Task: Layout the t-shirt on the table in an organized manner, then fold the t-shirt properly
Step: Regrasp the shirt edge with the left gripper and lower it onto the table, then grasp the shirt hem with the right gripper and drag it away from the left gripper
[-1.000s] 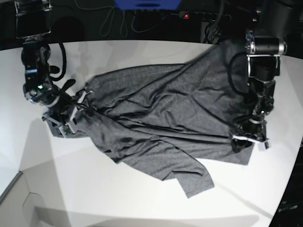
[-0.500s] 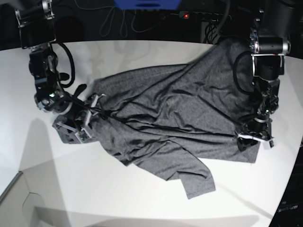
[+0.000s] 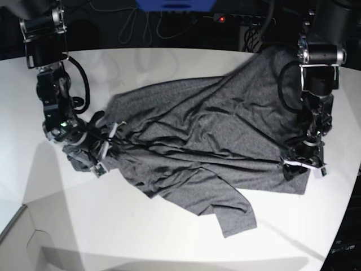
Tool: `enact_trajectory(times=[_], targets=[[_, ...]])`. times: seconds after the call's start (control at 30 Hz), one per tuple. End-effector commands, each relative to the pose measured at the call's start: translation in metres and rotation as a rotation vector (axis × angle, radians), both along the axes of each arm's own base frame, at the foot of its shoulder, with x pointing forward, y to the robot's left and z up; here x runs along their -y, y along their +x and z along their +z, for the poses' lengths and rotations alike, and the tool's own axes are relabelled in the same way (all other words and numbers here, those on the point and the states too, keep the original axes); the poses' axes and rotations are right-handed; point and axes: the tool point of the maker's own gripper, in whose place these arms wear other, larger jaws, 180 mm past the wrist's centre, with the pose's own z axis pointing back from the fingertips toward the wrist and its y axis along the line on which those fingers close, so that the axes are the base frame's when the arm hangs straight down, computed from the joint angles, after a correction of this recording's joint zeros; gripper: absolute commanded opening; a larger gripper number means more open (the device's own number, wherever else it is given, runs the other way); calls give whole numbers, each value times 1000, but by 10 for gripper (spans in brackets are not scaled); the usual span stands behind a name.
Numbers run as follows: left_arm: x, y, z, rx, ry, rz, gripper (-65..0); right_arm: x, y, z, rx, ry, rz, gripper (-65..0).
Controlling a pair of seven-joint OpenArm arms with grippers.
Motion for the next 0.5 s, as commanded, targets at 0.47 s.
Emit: enact_trajectory(times=[0.47], targets=[[-9, 3, 5, -14, 19, 7, -331, 12, 110, 129, 285, -4, -30, -650]])
